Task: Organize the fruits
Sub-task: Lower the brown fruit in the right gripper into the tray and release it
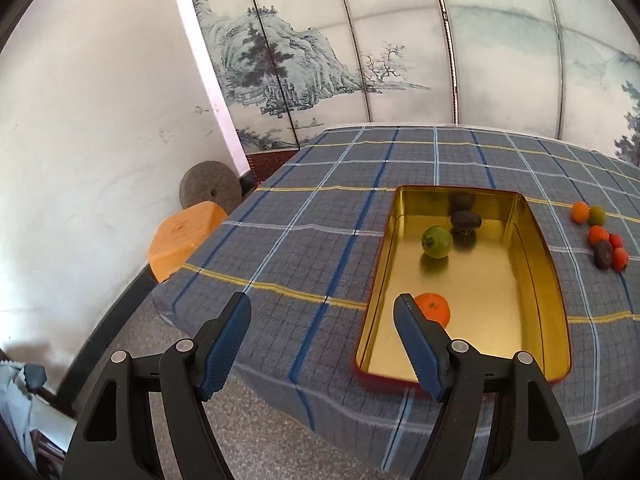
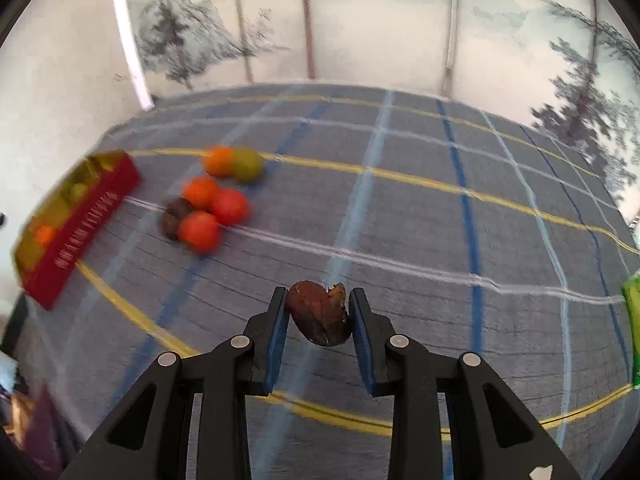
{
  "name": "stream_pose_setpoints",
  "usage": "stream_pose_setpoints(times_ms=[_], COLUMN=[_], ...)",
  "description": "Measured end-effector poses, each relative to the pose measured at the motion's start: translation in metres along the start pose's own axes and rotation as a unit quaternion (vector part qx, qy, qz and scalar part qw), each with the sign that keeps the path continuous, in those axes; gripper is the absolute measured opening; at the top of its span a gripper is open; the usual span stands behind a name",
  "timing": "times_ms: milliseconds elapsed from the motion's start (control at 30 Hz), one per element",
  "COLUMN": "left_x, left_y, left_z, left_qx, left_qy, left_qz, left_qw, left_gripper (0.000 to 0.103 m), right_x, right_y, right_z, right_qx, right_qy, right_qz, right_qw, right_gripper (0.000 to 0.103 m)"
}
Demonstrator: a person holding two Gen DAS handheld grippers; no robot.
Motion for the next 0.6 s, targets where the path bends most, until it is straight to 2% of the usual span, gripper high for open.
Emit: stream_pose_setpoints(times_ms=[167, 367, 500, 600], left_x=[-0.007, -0.009, -0.005, -0.001], left_y=[0.012, 0.021, 0.024, 0.024], left_z=[-0.004, -0.002, -0.002, -0.004], left_qx=[-0.004, -0.008, -0.01, -0.009], left_qy=[-0.009, -0.009, -0.013, -0.014], left_qz=[-0.006, -0.011, -0.008, -0.004], left_qw=[0.9999, 0.9999, 0.9998, 0.9999], left_gripper=[0.074, 0.074, 0.074, 0.074], right_x=[0.075, 0.204, 0.278, 0.308], right_y=[0.029, 0.043, 0.027, 0.01], right_z=[0.027, 0.058, 0.067, 0.072], right_qx=[-0.025, -0.032, -0.013, 0.008], right_qy=[0.045, 0.123, 0.17, 0.184], right_qz=[0.08, 0.186, 0.213, 0.215], right_qw=[0.995, 0.974, 0.962, 0.959], right_gripper=[0.029, 0.028, 0.028, 0.029])
Point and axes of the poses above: each gripper's, at about its wrist camera, not at the fingertips, and y roughly against the way its jaws point, x to its left, z to its top, the point moved 7 cm from there along -y, roughly the way its jaws point, and after that the axes turned 14 degrees about -z, right-handed, at the moved point
